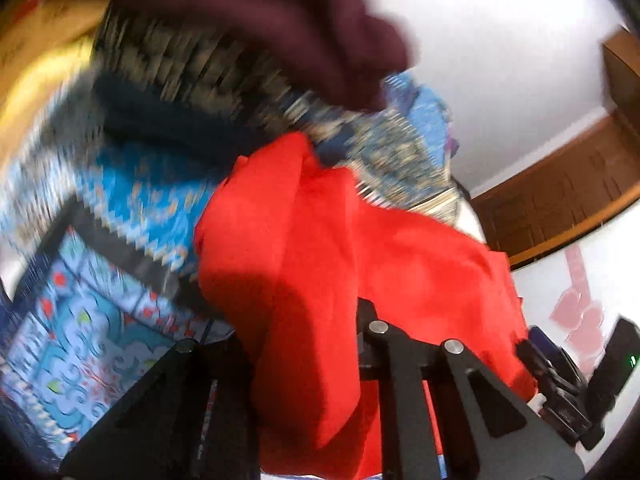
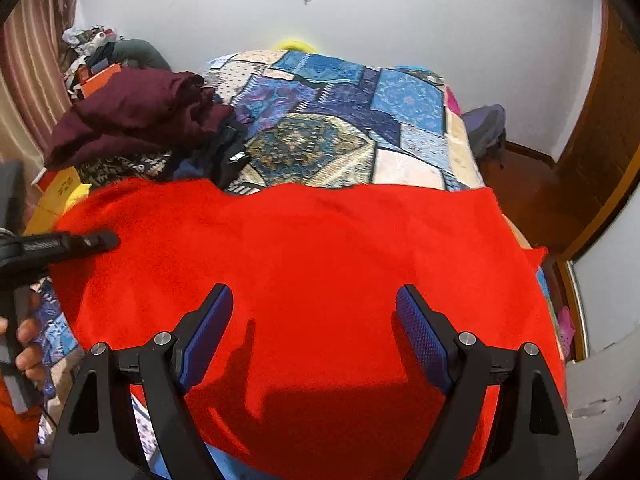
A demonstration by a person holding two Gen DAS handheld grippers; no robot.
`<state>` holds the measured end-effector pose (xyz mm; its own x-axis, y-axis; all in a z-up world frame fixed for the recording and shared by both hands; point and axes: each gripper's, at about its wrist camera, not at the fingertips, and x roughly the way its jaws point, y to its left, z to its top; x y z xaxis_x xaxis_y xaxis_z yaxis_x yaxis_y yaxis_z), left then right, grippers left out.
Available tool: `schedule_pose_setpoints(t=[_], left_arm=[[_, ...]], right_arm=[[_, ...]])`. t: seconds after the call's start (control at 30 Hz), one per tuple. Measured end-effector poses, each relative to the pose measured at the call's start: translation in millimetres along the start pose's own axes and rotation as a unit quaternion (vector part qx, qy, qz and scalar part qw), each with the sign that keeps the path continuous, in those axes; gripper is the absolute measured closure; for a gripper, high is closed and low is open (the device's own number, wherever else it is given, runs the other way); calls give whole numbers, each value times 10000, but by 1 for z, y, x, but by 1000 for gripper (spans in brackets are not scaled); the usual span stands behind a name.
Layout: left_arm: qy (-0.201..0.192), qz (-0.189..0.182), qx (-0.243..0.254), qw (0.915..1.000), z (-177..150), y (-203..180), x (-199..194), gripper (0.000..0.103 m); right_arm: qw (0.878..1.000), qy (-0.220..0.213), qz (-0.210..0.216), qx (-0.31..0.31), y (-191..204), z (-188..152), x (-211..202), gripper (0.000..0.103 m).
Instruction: Fold large clothes
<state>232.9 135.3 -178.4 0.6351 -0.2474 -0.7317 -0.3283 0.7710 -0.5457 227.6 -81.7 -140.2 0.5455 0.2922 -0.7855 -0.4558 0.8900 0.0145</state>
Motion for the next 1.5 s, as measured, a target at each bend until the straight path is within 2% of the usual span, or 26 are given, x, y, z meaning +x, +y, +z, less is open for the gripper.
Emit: schedule_pose_setpoints(t=[0.17,0.2,0.23,0.3,0.4,0.47,0.6,0.77,0.9,0.97,1.03,1.13,1.2,1.27,1.3,1.33,1.4,1.5], left_arm=[[-733,-292,613,9950,11,-49,-51,89],[-866,-361,725,9929,13,-61,-61,89],[-951,-442,816,9911,13,-65,-74,90],[-1126,-510,970,9876,17,-83,-88,91],[-1216,-534,1089,9851,24,-98,-96,91],[-1165,-569,1126,9851,27,-105,-97,91],[-821,-695,1330,9853,38,-139,-72,91],[-456,-778,1868,9783,29,-222,-28,91],[-518,-985,2101,9713,22,-282,-9,91],[-520,-1133,2199,9675,15,-298,-1,91],[-294,-1133,2404,9636,0,-318,16,91],[423,-933,2758,9557,-35,-330,49,91],[1159,-667,2888,9480,-64,-324,82,87],[1787,-686,2884,9382,-85,-316,102,77],[2077,-727,2861,9326,-94,-311,111,75],[2226,-717,2908,9278,-102,-307,115,75],[2178,-676,3169,9206,-110,-307,108,71],[2056,-890,3410,9130,-106,-312,84,55]], right_arm=[[9973,550,465,-145,24,-3,32,18],[9971,571,461,-178,30,-4,37,14],[9978,437,472,-187,35,-4,37,14],[9955,465,816,-144,42,-1,39,14],[9869,630,1480,145,34,8,38,15],[9828,624,1696,372,24,10,35,15],[9875,244,1410,661,-14,9,11,15],[9897,-160,950,1061,-76,0,-23,15],[9869,-407,509,1478,-125,-12,-48,15],[9846,-448,362,1653,-144,-19,-55,15],[9825,-435,231,1795,-159,-26,-58,15],[9807,-371,50,1917,-176,-36,-58,15],[9805,-309,-28,1941,-184,-44,-59,15],[9804,-238,-100,1952,-188,-51,-57,15],[9804,-188,-122,1959,-190,-54,-55,15],[9803,-152,-128,1965,-194,-54,-56,15],[9803,-80,-144,1969,-198,-58,-54,15],[9804,-78,-191,1959,-198,-61,-61,15]])
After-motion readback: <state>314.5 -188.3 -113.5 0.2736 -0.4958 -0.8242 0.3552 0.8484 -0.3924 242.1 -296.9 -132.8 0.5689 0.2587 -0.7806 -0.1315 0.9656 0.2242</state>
